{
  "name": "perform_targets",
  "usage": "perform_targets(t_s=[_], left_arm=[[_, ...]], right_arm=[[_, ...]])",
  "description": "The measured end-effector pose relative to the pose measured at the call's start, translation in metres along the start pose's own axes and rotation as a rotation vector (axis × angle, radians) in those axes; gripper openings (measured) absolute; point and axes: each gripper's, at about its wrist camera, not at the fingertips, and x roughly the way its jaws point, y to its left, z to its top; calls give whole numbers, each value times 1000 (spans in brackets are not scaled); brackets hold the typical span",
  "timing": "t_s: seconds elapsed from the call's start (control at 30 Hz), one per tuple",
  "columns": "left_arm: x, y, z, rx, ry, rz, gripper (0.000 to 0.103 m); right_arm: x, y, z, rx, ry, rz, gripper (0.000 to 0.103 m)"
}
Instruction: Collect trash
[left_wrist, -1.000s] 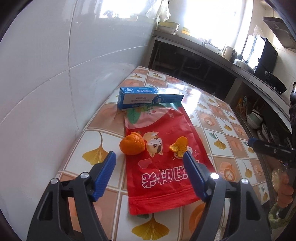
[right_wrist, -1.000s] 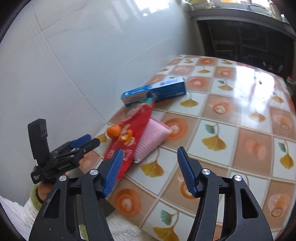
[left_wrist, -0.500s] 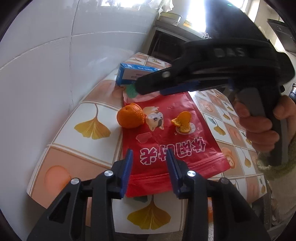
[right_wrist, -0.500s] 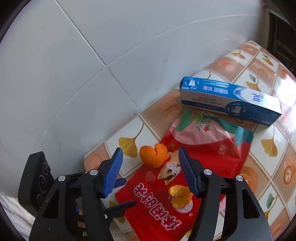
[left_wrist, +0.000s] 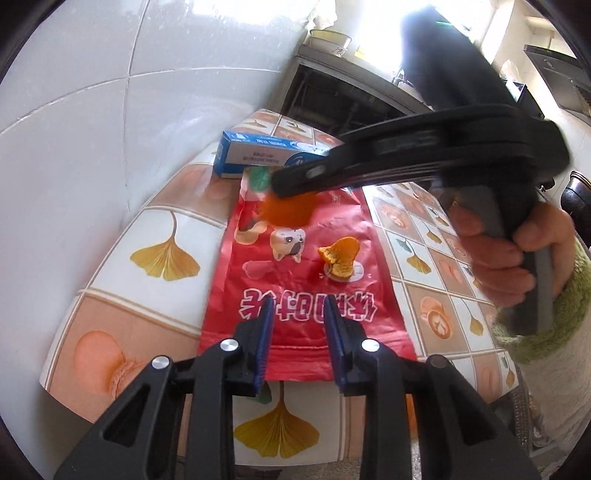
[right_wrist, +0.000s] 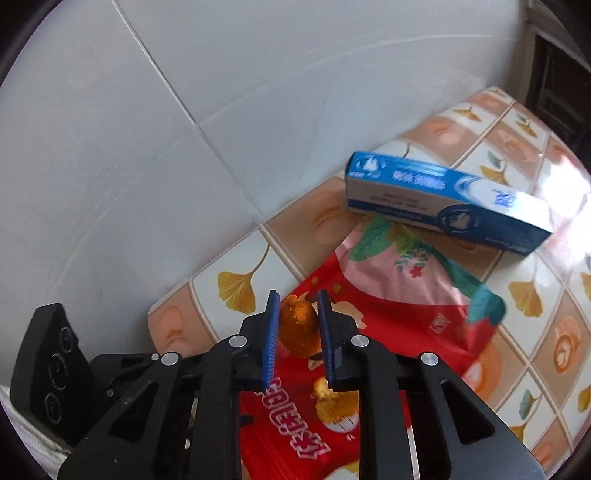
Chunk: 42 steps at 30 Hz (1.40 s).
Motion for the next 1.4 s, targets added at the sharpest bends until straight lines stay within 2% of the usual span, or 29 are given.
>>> perform_targets(t_s=[0.1,0.17,0.3,0.4,0.43,0.53,0.67,0.77,0.9,1.0,1.13,1.27,1.4], left_arm=[[0,-1,0,4,-1,1,27],[2,-2,1,2,3,-1,27],[5,-5,3,9,3,-3,27],[6,-9,5,16,-1,-3,27],[7,-10,5,18,-1,-3,27],[7,-12,5,21,1,-4,27],[9,-12,5,17,10,-13,27],[11,-11,6,17,10,-17,27],[10,-8,6,11,6,-20,27],[9,-6,6,5,2,-19,27],[8,-4,4,4,3,-11,27],[13,-1,-2,-6,26,-6,27],[12,1,-5,-14,29,-17,27]], right_arm=[[-53,-15,-27,41,-120,-48,19],[-77,-30,-48,84,-166,-105,20],[-87,-67,-93,186,-164,-202,20],[-78,-81,-119,209,-155,-350,23],[-76,-82,-128,213,-156,-369,23],[-61,-85,-145,213,-159,-375,30],[-76,-72,-173,195,-203,-324,55],[-90,-64,-181,189,-207,-267,56],[-106,-60,-169,224,-245,-198,56],[-110,-50,-141,219,-286,-131,55],[-86,-27,-100,165,-260,-46,44],[-40,-8,-68,62,-163,-96,34],[-1,-11,-55,32,-66,-174,22]])
